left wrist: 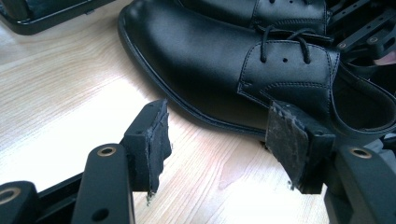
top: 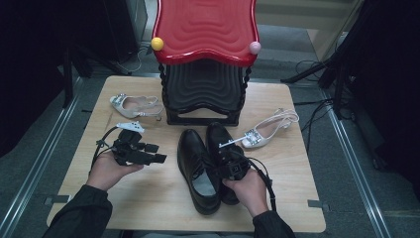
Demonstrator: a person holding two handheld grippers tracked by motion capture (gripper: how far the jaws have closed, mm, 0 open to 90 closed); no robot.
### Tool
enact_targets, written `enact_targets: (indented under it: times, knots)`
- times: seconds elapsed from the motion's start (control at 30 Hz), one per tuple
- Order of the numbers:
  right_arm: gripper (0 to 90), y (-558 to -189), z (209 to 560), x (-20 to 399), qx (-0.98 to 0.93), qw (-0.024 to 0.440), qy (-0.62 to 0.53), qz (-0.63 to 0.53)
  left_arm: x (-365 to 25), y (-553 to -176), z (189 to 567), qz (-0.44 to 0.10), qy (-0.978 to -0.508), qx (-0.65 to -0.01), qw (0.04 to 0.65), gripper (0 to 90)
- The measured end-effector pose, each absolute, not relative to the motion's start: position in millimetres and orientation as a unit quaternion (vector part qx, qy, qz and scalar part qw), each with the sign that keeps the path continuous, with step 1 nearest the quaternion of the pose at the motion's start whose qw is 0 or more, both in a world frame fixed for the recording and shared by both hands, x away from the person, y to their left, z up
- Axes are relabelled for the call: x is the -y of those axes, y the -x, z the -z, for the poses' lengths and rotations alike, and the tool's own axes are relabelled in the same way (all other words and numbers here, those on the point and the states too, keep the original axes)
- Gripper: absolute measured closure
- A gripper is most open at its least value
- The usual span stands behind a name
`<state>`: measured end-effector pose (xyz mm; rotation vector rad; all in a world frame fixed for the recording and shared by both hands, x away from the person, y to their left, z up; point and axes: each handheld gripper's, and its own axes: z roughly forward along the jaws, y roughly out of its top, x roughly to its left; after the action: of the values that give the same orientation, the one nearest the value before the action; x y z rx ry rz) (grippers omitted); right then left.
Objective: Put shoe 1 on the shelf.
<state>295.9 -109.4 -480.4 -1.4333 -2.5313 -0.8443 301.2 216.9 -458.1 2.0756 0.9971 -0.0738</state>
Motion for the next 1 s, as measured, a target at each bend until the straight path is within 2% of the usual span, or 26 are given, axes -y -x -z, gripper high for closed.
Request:
enact_targets:
  times: [0.1,0.23,0.5,0.63,0.8,1.0]
  knots:
    - [79.8,-297,480,112,0.832,0.062,0.479,0.273,-219,-302,458,0.026,-0.822,-0.397,0.408,39.6]
    - [82.8,-296,479,113,0.835,0.064,0.474,0.271,-221,-302,457,0.024,-0.822,-0.398,0.408,40.0]
    - [83.4,-296,472,120,0.835,0.082,0.470,0.273,-227,-301,457,0.020,-0.817,-0.402,0.413,40.6]
    - [83.4,-299,464,128,0.822,0.107,0.472,0.301,-232,-299,456,0.017,-0.815,-0.406,0.413,40.7]
    - [83.4,-299,448,131,0.812,0.136,0.467,0.322,-237,-295,456,0.013,-0.810,-0.414,0.415,40.9]
    - [83.4,-298,418,132,0.812,0.137,0.447,0.349,-240,-292,456,0.009,-0.809,-0.418,0.414,40.9]
